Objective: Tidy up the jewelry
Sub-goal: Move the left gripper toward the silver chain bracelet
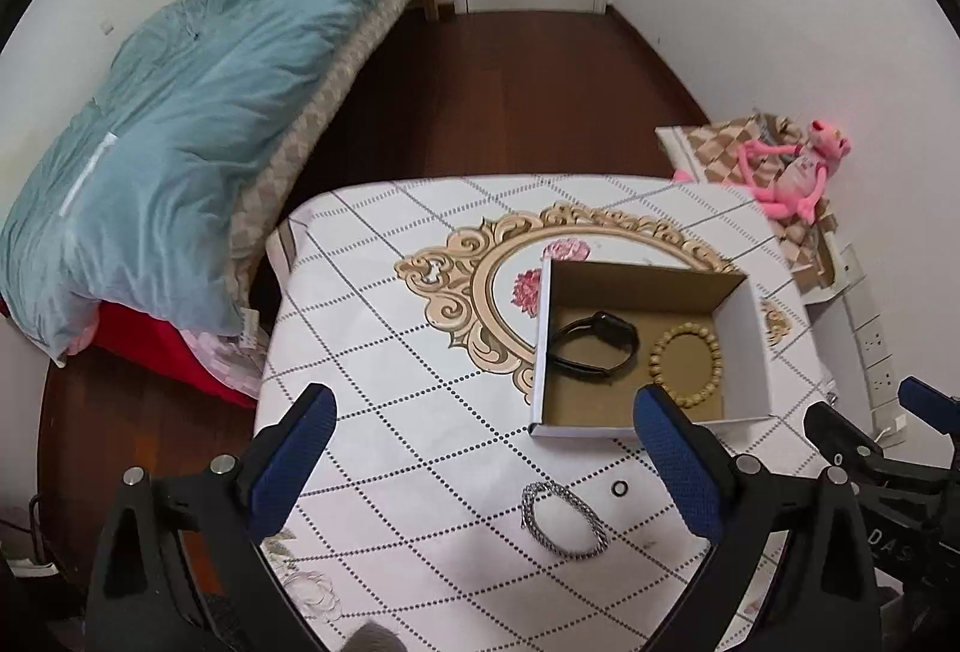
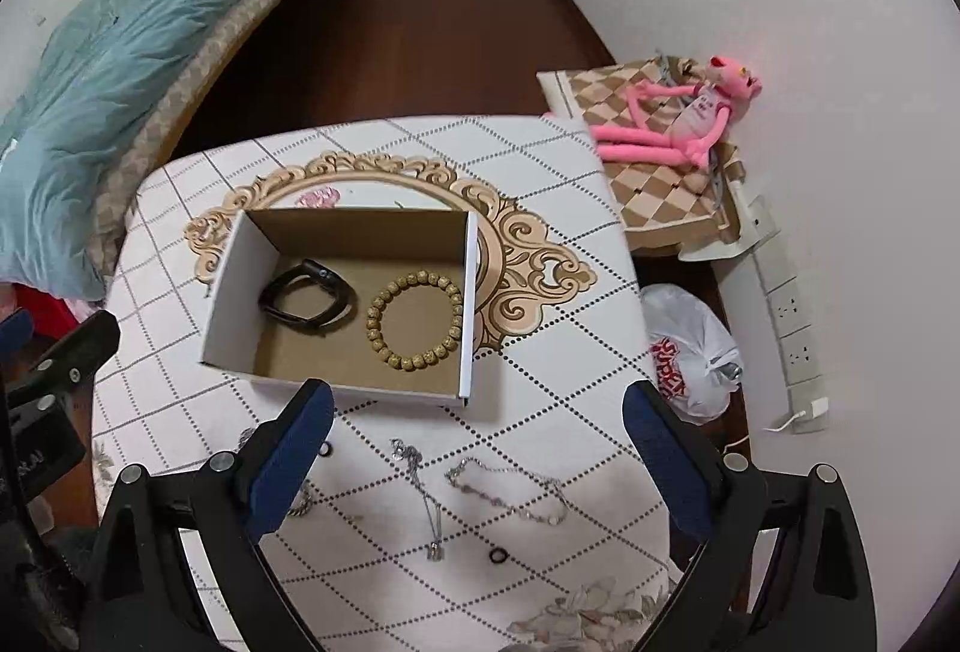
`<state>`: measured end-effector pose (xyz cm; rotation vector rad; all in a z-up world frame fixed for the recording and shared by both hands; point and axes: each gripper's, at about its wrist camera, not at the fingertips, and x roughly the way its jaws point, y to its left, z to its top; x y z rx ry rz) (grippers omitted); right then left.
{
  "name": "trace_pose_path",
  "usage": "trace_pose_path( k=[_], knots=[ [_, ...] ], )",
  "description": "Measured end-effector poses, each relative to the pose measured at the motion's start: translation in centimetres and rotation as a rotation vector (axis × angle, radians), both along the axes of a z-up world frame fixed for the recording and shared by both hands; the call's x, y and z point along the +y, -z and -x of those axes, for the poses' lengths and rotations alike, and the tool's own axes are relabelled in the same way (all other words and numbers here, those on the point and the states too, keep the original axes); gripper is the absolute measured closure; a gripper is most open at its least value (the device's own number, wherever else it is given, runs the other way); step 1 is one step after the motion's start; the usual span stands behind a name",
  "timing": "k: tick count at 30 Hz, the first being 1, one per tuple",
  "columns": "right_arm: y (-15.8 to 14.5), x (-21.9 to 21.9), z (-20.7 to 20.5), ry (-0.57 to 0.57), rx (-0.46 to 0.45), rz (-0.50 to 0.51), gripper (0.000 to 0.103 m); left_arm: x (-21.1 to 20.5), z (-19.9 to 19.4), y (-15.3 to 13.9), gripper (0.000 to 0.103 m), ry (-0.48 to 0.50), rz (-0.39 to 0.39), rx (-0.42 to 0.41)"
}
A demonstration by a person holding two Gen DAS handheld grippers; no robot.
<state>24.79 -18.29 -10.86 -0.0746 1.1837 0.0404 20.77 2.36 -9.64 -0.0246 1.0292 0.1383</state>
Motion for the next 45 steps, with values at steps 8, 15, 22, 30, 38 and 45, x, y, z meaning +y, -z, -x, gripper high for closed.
trace_pose_path(
  k=[8,15,22,30,38,45],
  knots=[
    [-5.4,-0.5,4.2,0.008,-0.121,-0.004,0.005,-0.1,4.5,-3.8,0.002,0.009,0.012,-0.085],
    [-7.6,-1.0,7.5,0.025,-0.161,-0.047,0.005,-0.2,7.3,-4.8,0.002,0.015,0.027,-0.108],
    [-5.6,-2.7,9.3,0.048,-0.119,-0.073,0.005,-0.5,8.0,-2.1,0.002,-0.013,-0.006,-0.057],
    [4.6,-5.3,10.5,0.103,0.048,-0.118,0.016,0.1,8.4,5.7,0.002,-0.046,-0.032,0.072],
    [12.8,-5.4,11.2,0.126,0.079,-0.127,0.043,0.4,8.7,11.4,0.002,-0.057,-0.069,0.159],
    [14.3,-4.0,11.4,0.093,0.025,-0.032,0.080,1.4,7.8,13.6,0.002,-0.080,0.017,0.200]
  ],
)
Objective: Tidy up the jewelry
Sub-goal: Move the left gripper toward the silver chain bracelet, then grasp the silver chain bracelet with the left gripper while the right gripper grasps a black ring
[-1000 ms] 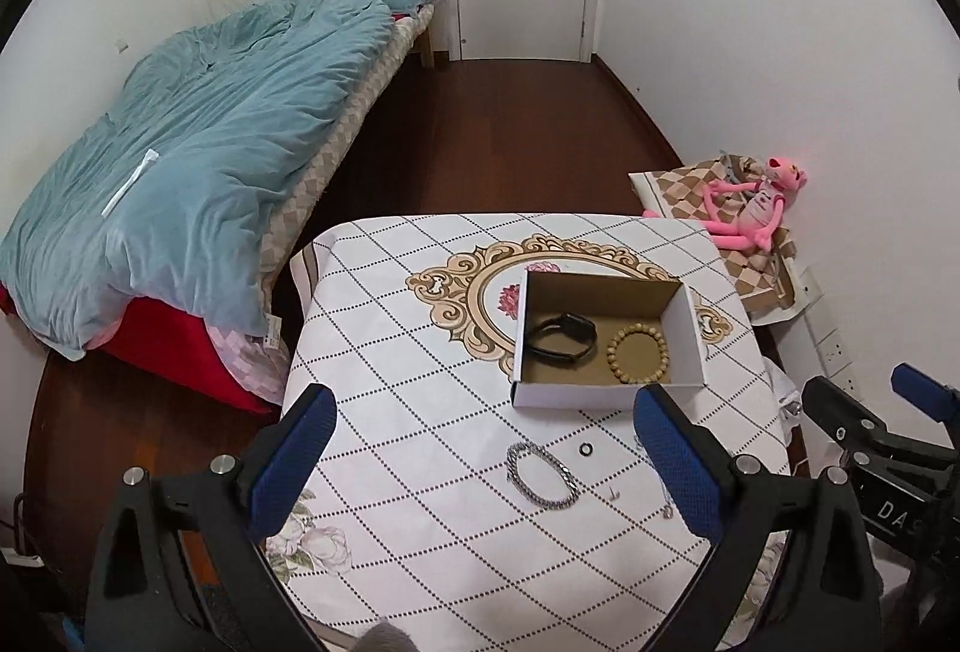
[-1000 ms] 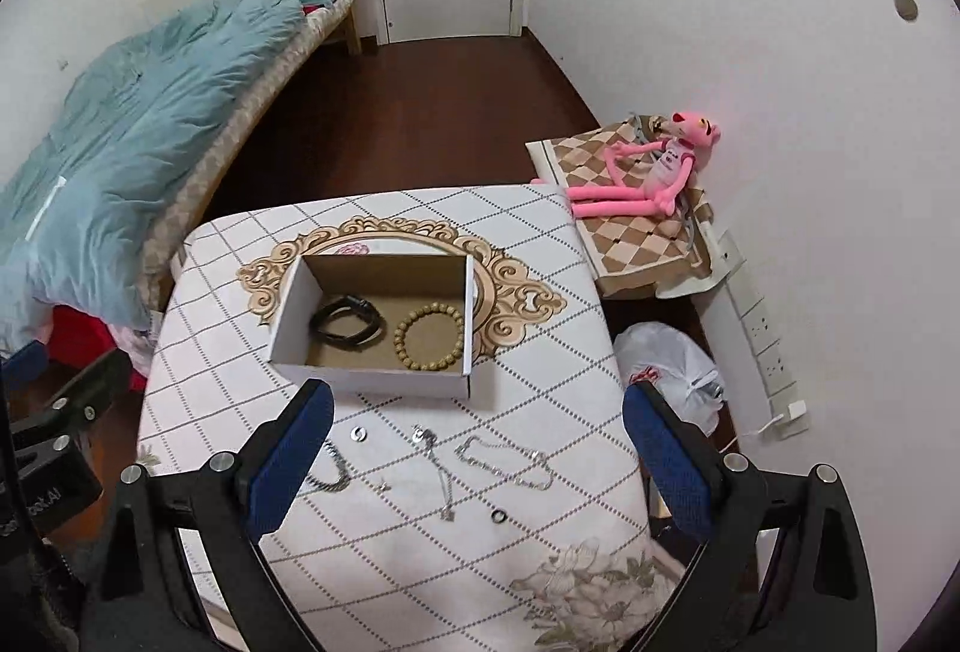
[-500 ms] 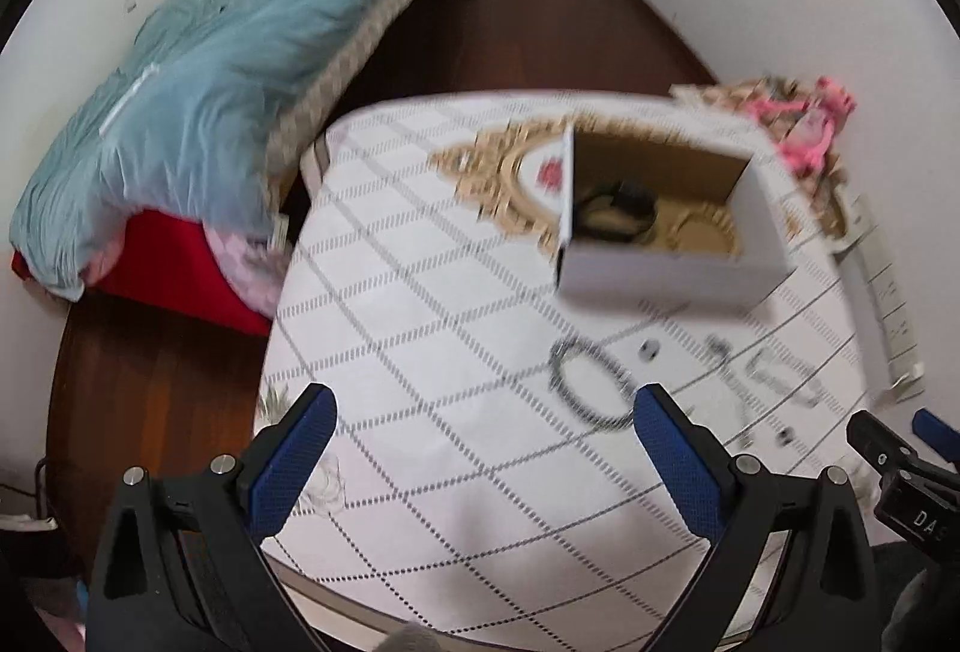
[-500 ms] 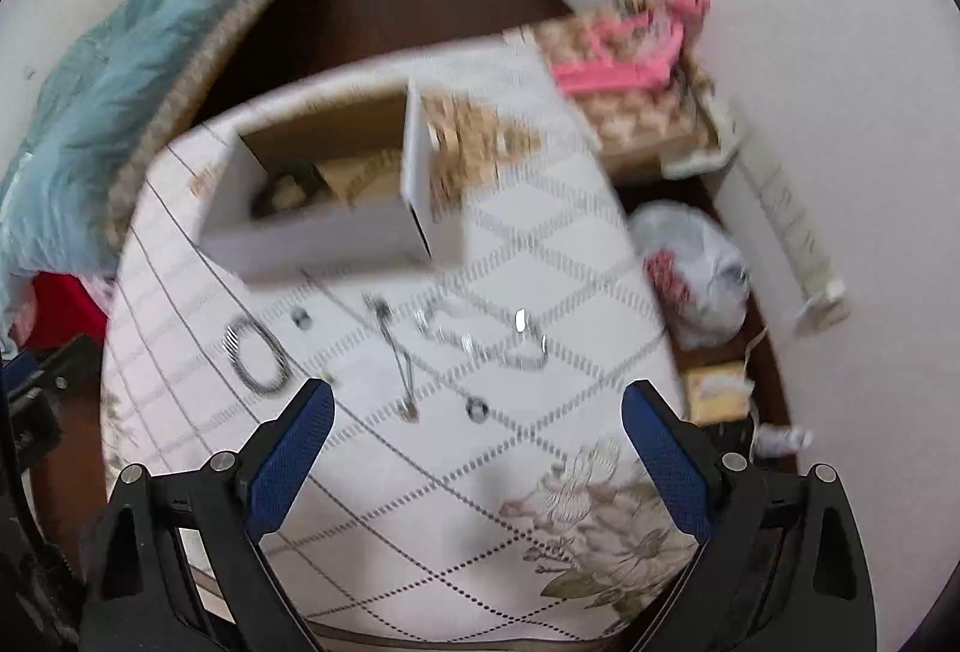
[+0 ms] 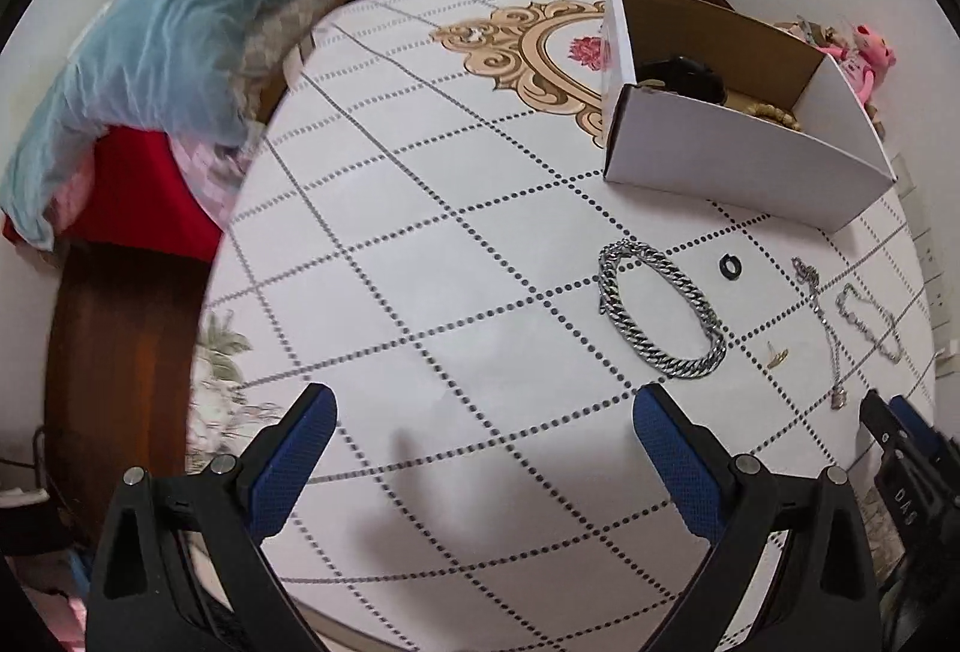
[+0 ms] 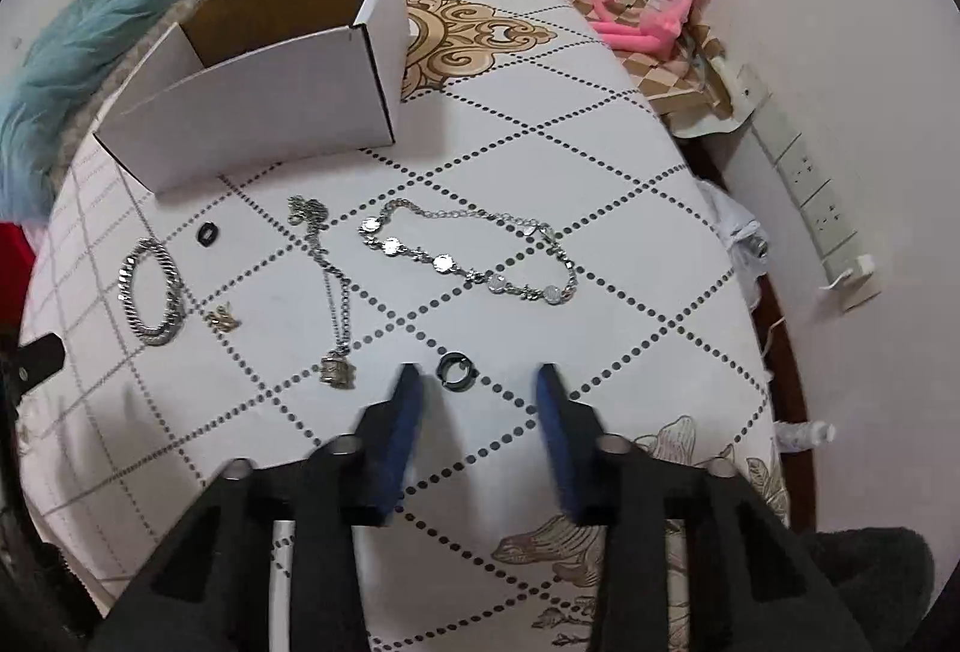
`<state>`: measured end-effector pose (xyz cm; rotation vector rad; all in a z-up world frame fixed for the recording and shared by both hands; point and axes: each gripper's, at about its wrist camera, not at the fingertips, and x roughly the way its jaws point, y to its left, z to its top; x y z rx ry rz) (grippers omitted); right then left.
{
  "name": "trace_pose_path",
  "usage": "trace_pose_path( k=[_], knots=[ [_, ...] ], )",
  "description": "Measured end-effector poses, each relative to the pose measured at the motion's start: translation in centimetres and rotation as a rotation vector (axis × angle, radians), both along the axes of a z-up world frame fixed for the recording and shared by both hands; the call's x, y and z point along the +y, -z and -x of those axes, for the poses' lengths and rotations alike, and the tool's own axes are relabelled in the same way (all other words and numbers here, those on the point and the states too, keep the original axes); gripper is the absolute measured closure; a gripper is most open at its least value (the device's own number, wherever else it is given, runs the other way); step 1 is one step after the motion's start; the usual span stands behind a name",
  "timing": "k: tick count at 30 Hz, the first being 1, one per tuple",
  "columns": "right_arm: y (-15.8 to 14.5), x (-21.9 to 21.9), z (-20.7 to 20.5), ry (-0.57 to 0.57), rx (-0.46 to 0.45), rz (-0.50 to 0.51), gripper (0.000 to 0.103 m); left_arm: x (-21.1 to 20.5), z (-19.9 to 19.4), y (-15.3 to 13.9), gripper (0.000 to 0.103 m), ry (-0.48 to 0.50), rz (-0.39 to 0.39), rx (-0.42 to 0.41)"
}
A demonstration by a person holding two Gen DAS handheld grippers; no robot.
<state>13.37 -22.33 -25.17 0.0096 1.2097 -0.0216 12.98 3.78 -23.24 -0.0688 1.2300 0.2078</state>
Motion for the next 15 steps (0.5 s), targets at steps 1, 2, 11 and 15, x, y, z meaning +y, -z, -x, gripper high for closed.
trace_pose_path(
  k=[1,2,11,15],
  knots=[
    [0.0,0.0,0.0,0.002,-0.007,-0.004,0.089,0.0,-0.2,0.2,0.002,-0.001,0.021,0.002],
    [0.0,-0.1,0.0,0.007,-0.011,-0.003,0.094,0.0,-0.5,0.4,0.002,0.000,0.041,0.004],
    [-0.2,-1.6,-1.0,0.043,-0.002,-0.060,0.103,-1.5,-3.8,2.3,0.010,0.036,0.135,0.023],
    [-0.1,-1.9,-1.0,0.047,0.003,-0.074,0.103,-2.8,-4.8,3.1,0.053,0.092,0.090,0.026]
  ],
)
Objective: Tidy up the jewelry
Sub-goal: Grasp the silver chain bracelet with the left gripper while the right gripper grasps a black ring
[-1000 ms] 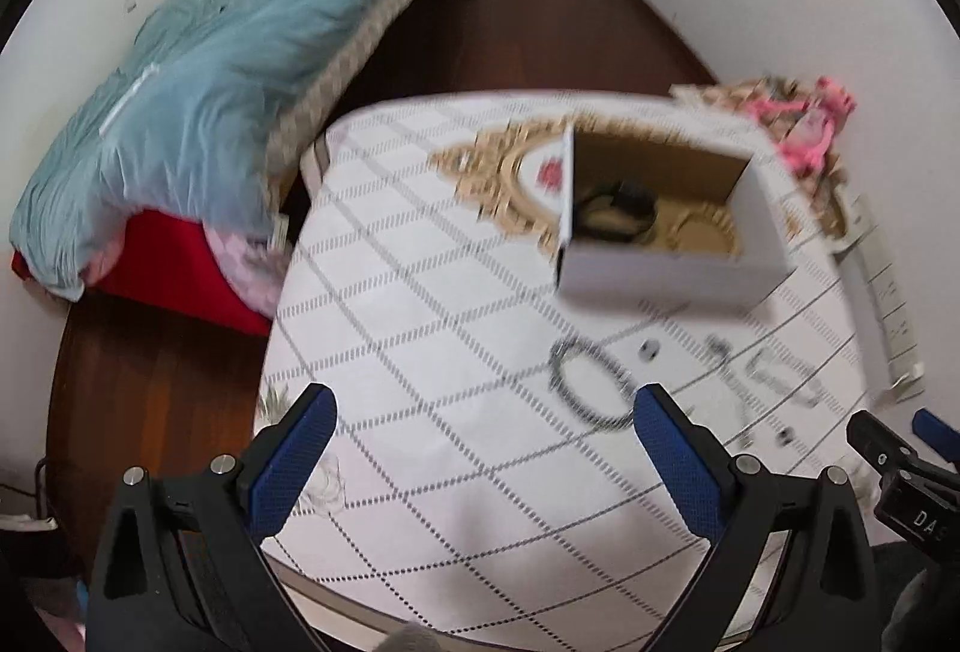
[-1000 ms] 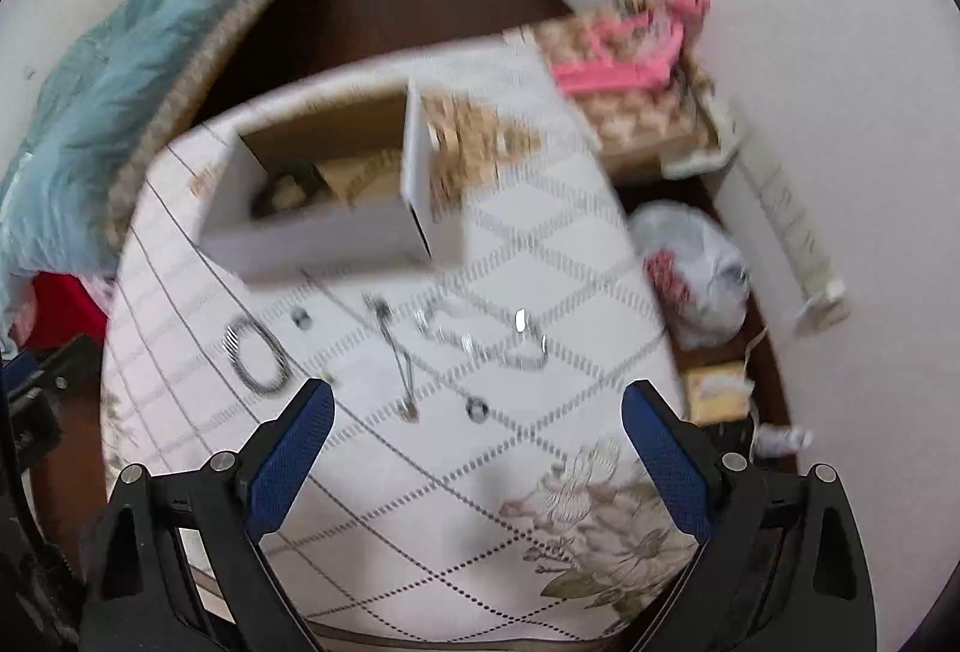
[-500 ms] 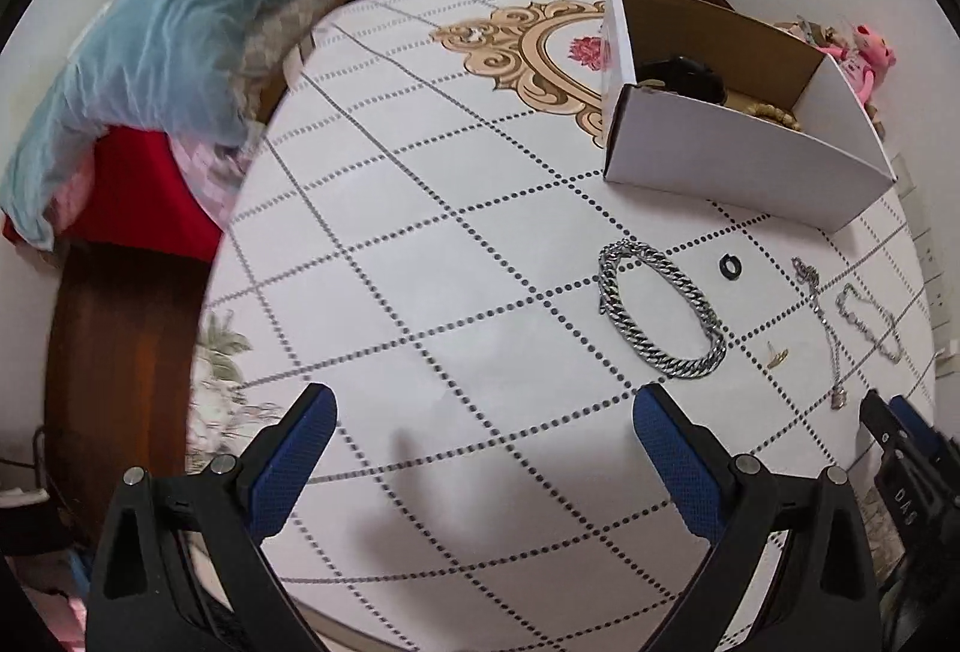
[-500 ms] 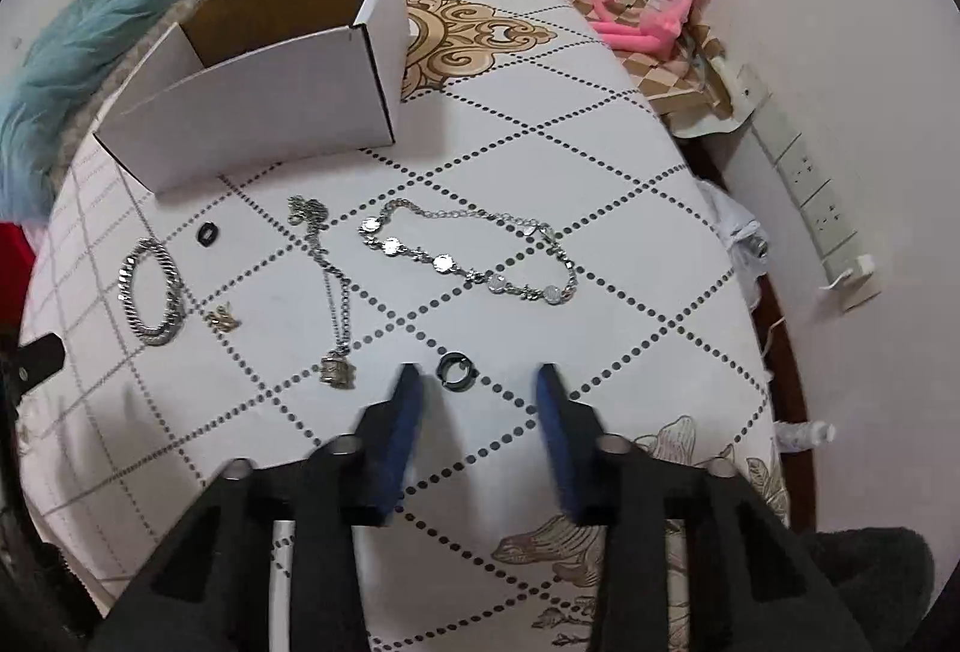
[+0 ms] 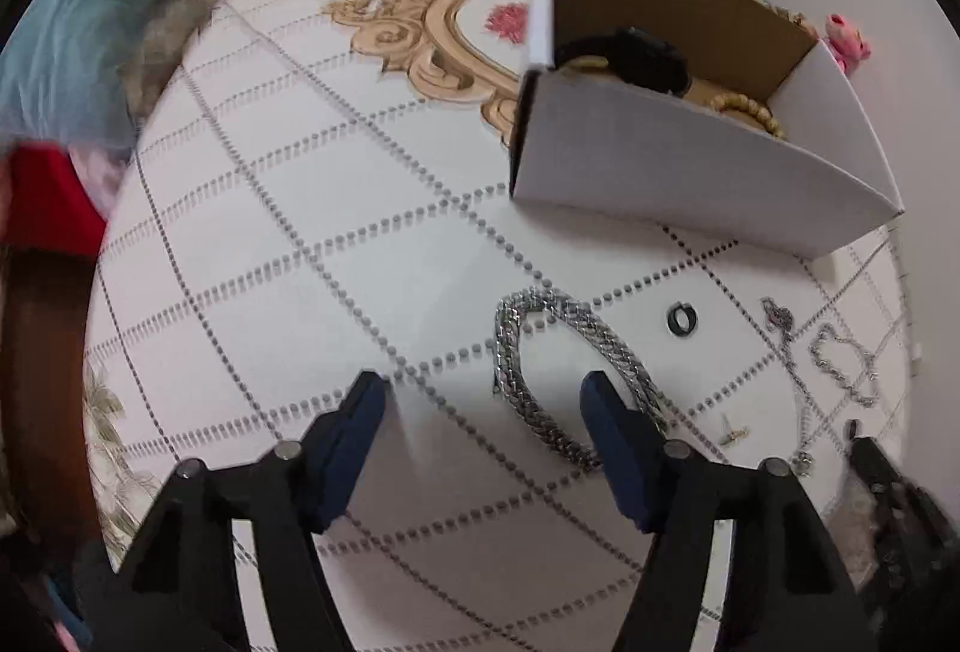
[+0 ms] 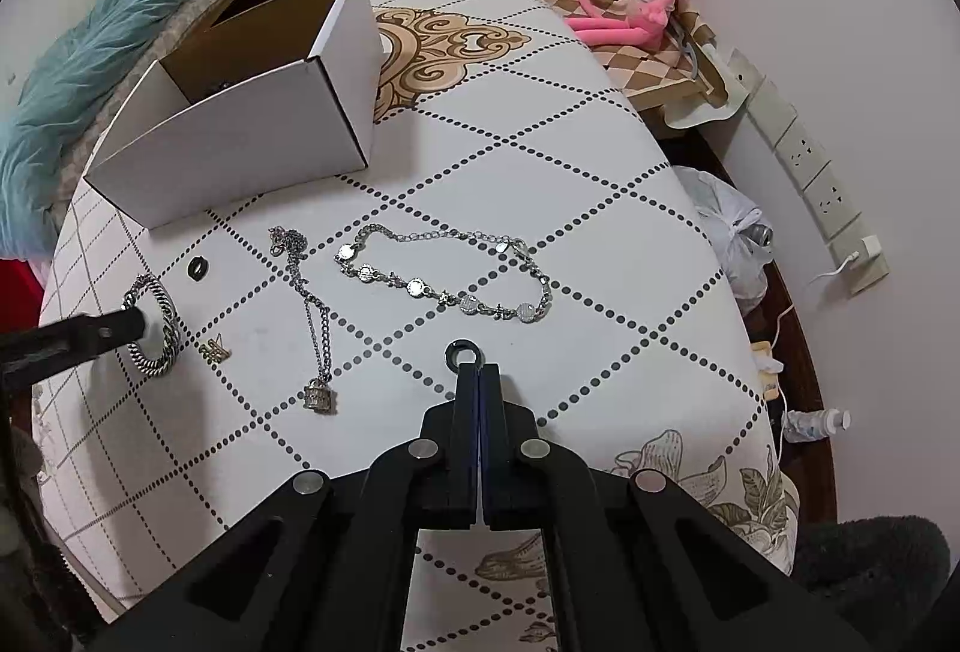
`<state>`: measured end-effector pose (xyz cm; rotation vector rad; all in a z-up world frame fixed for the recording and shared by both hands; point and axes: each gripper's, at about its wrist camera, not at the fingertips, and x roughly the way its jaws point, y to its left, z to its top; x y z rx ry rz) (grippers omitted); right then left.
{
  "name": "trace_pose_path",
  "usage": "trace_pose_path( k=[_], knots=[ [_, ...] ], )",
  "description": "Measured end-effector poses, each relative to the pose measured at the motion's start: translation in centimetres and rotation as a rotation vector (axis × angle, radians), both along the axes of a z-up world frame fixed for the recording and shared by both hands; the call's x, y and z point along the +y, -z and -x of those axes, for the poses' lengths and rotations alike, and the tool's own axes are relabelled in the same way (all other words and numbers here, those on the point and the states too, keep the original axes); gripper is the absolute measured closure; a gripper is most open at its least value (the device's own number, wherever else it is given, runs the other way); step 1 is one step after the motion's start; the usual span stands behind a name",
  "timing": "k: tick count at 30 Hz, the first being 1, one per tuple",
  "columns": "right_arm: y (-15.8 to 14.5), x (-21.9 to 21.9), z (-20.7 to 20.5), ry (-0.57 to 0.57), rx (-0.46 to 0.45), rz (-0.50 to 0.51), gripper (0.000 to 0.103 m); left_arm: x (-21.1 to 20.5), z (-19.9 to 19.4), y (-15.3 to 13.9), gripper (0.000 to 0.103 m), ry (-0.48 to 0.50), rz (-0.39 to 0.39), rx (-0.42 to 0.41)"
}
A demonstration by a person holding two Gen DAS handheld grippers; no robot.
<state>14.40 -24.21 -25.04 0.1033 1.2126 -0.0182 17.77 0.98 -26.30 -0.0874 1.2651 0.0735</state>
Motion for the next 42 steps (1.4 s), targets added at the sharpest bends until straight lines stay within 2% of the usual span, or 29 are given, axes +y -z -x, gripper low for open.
trace_pose_path(
  k=[1,3,4,8,18,23,25,29,34,37,41,42],
  knots=[
    [-0.1,0.0,0.1,0.002,0.001,-0.006,0.103,-0.5,0.0,-0.1,0.058,0.025,-0.023,-0.018],
    [-0.2,-0.2,0.2,0.003,-0.003,-0.015,0.103,-0.9,0.1,-0.4,0.092,0.053,-0.014,-0.035],
    [-0.4,-0.2,0.2,0.004,-0.008,-0.021,0.103,-1.0,0.2,-0.4,0.098,0.061,0.000,-0.037],
    [-1.5,-0.8,0.4,0.018,-0.029,-0.067,0.103,-1.0,1.1,-0.9,0.097,0.066,0.071,-0.050],
    [-5.0,-2.8,1.3,0.077,-0.076,-0.217,0.103,0.4,4.4,-4.7,0.097,0.065,0.170,-0.112],
    [-6.3,-3.9,1.4,0.102,-0.092,-0.285,0.103,1.0,4.9,-6.8,0.097,0.075,0.199,-0.144],
    [-6.4,-3.9,1.2,0.090,-0.086,-0.271,0.103,0.8,4.9,-7.4,0.097,0.082,0.191,-0.160],
    [-4.4,-2.6,-0.2,0.030,-0.017,-0.235,0.101,0.5,4.5,-7.1,0.098,0.084,0.178,-0.159],
    [-1.5,-0.3,-1.3,-0.039,0.015,-0.088,0.087,0.3,4.5,-6.0,0.098,0.080,0.172,-0.136],
    [-0.2,0.4,-1.5,-0.053,0.030,-0.048,0.076,0.2,4.6,-5.5,0.098,0.079,0.175,-0.122],
    [-0.1,1.4,-1.4,-0.078,0.009,0.014,0.077,0.3,4.8,-5.1,0.098,0.075,0.176,-0.116],
    [-0.1,1.5,-1.3,-0.083,0.003,0.028,0.087,0.3,4.9,-5.1,0.098,0.075,0.178,-0.115]
  ],
)
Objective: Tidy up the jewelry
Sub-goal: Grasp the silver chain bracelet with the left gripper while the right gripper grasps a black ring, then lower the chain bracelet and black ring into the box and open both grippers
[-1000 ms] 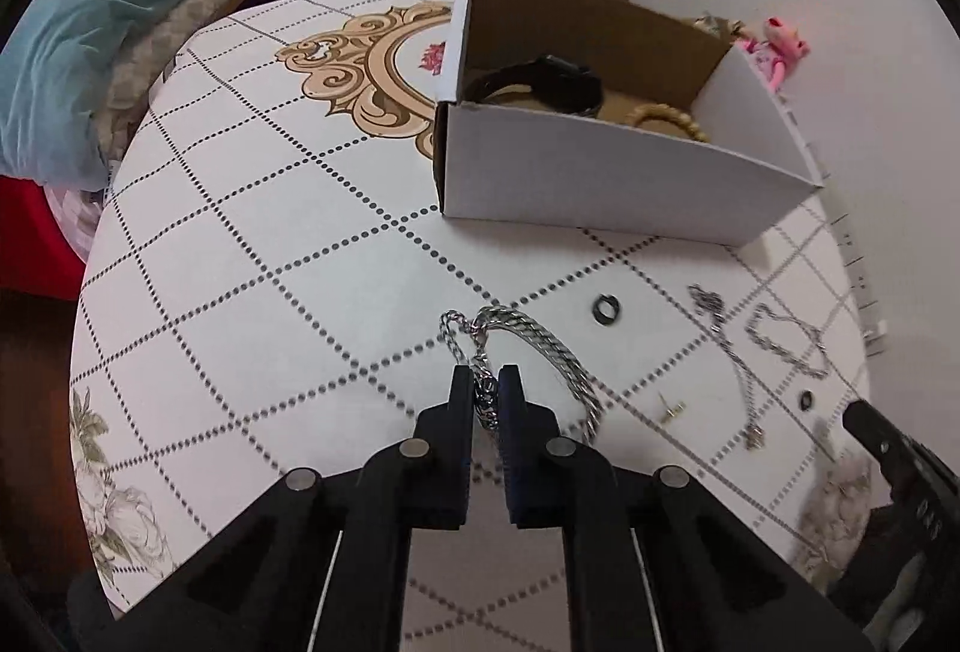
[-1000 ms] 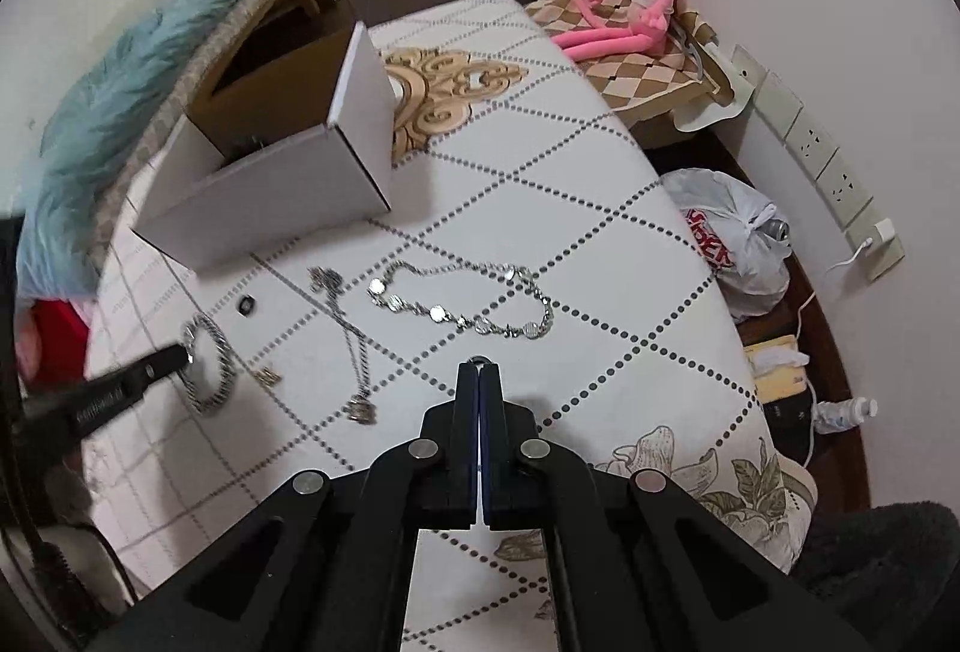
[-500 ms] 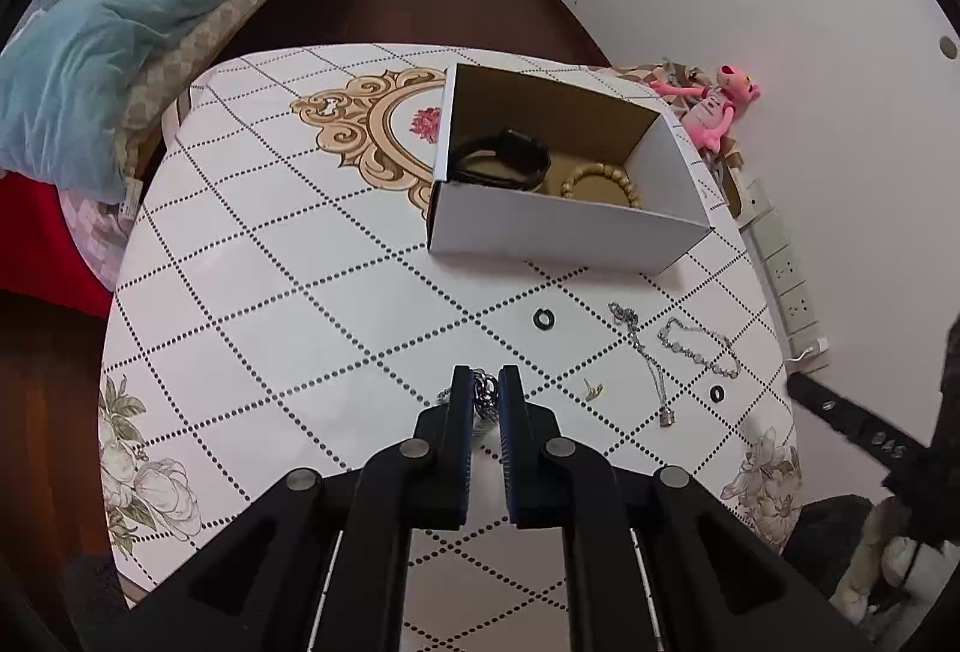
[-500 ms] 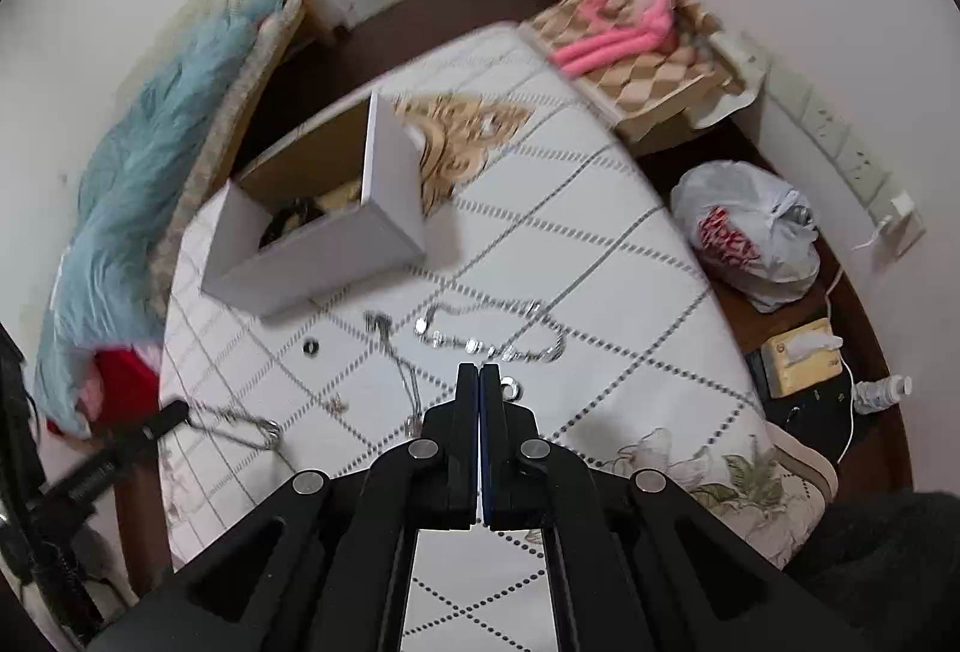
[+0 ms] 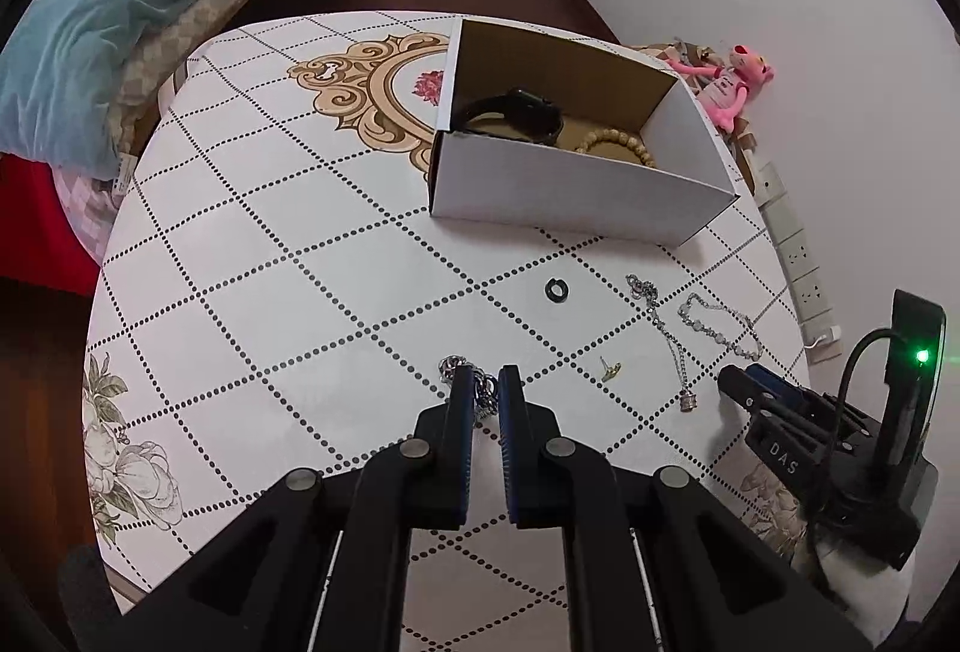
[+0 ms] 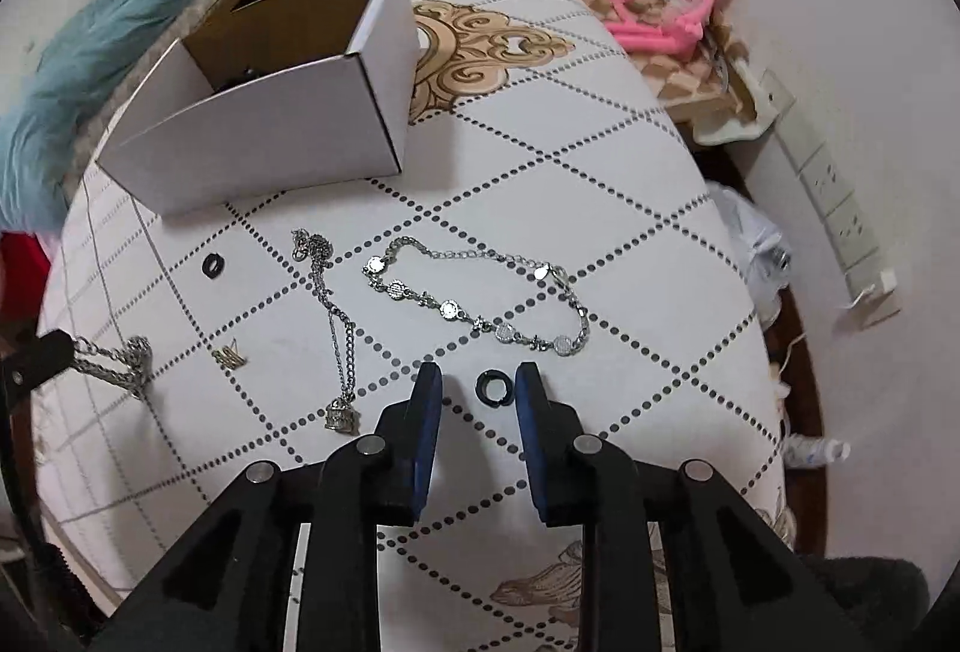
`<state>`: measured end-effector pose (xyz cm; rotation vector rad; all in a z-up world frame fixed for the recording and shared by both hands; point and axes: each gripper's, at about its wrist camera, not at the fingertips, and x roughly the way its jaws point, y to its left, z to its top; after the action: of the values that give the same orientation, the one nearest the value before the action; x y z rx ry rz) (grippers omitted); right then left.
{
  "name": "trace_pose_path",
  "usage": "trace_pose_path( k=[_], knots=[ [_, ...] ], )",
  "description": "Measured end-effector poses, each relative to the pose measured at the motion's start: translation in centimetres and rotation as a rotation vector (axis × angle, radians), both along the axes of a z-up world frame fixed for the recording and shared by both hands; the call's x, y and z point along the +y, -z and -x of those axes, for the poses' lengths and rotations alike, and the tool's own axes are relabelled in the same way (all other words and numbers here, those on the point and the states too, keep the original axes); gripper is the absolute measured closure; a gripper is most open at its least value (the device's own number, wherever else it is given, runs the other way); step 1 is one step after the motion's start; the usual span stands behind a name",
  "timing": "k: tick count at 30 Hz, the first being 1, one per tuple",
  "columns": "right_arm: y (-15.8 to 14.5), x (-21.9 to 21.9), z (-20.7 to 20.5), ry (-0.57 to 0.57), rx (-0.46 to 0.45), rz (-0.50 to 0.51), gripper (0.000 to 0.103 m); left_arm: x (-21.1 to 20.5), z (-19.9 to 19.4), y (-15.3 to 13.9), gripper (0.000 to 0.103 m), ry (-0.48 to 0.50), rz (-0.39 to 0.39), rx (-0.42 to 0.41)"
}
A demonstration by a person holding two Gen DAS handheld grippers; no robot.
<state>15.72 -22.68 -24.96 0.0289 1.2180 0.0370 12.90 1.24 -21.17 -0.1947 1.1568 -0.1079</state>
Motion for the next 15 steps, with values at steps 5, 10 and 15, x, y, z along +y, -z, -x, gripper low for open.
trace_pose_path(
  k=[5,10,15],
  knots=[
    [-0.5,-0.9,0.6,0.021,-0.007,-0.082,0.090,-0.3,0.2,-0.9,0.098,0.009,0.015,-0.013],
    [-3.7,-3.3,0.8,0.090,-0.037,-0.267,0.090,-0.5,-0.1,-3.6,0.098,0.025,0.056,-0.057],
    [-7.5,-3.6,-0.2,0.081,-0.082,-0.339,0.090,-0.9,-1.5,-7.1,0.101,0.045,0.110,-0.113]
  ],
)
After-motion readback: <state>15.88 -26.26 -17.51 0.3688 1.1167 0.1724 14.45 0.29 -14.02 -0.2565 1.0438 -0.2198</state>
